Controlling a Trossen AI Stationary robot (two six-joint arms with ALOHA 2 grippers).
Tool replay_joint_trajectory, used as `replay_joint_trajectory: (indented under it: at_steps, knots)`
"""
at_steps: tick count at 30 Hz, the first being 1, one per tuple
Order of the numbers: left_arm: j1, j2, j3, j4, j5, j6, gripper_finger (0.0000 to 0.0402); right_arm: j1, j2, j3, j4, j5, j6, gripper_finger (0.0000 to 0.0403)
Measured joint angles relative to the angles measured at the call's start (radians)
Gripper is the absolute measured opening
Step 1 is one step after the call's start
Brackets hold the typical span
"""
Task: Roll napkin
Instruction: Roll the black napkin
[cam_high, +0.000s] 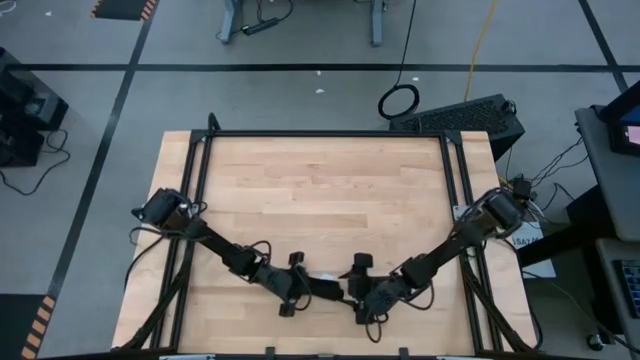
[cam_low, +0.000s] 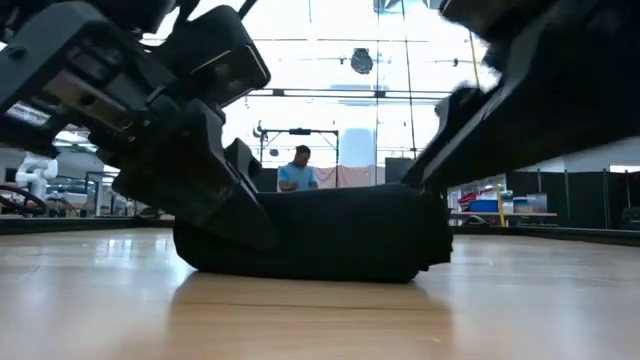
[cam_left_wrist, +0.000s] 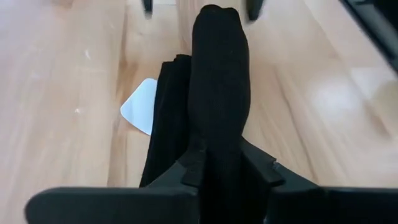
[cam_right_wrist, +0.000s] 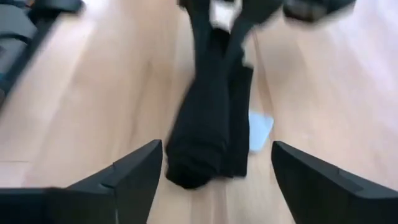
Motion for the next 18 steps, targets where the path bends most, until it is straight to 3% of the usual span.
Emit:
replay_joint_trajectory:
  at_steps: [7, 18]
  knots:
    - [0.061, 0.001, 0.0, -0.002, 0.151, -0.084, 0.0056, 0.087, -0.013, 0.002, 0.111, 0.171, -0.138, 0.0281]
    - [0.152, 0.002, -0.001, 0.0, 0.343, -0.253, 0.0058, 0.102, 0.215, 0.002, 0.485, 0.37, -0.189, 0.023]
